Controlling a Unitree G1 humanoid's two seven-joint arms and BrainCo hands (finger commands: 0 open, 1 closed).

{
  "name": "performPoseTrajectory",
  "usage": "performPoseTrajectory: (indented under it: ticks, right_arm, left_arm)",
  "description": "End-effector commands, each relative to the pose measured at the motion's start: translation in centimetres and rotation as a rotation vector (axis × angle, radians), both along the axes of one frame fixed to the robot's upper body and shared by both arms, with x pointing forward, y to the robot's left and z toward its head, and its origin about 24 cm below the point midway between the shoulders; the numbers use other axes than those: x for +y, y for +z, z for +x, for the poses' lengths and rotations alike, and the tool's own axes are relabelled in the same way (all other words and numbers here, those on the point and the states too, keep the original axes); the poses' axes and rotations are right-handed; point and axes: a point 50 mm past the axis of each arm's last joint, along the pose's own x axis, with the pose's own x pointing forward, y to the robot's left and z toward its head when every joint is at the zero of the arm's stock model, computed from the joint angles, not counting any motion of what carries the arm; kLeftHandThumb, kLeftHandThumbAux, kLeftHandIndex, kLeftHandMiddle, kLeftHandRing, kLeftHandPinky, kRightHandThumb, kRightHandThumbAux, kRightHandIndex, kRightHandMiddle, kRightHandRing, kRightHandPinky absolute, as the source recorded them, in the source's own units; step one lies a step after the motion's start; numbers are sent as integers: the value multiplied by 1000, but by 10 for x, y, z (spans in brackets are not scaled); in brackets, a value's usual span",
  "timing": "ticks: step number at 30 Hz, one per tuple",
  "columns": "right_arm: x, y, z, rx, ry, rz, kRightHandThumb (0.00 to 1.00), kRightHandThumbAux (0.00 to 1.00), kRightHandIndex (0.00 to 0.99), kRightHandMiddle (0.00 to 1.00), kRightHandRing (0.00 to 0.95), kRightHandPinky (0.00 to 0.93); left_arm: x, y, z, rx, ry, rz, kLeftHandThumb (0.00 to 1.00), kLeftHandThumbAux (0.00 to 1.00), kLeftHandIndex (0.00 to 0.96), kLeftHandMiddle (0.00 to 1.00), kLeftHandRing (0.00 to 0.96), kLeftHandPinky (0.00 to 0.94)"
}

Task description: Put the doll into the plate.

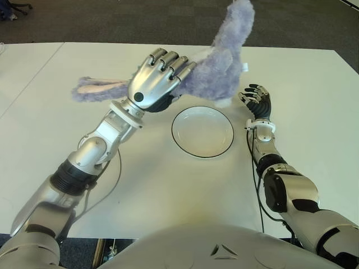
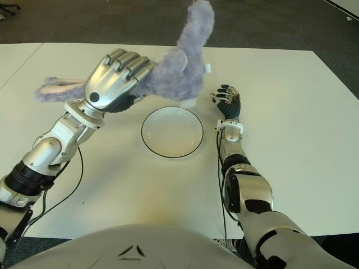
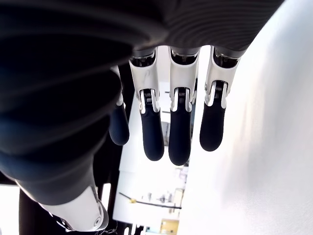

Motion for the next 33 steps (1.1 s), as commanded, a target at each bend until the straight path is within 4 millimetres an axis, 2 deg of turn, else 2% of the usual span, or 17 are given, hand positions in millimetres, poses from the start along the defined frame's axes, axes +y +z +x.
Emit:
performPoseTrajectory:
  ticks: [1,5,12,21,26,33]
  right_arm:
    - [19,-103,-86,467,-24,99,295,811,269,346,371,386]
    - [21,-103,-86,463,-24,84,276,815,272,349,375,380]
    - [22,-103,-87,457,-8,55,202,808,282,346,359,349]
    - [24,-104,-88,462,2,46,234,806,291,348,356,364]
    - [23,-105,-88,469,-15,66,250,826,280,345,356,360]
    - [23,-107,-89,480,-24,123,254,831,274,342,356,343]
  left_arm:
    - [-19,-13,-2,61,-107,-67,852,666,400,544,808,827]
    - [-32,-18,1,71,-160,-98,851,666,401,546,807,826]
    - [-41,-24,-7,170,-244,-168,849,666,403,548,804,827]
    - [-48,-33,-14,248,-288,-182,848,667,402,548,795,819]
    - [-54,-47,-20,296,-313,-167,848,668,400,547,793,818]
    - [-55,-56,-26,333,-319,-138,849,668,397,546,792,821]
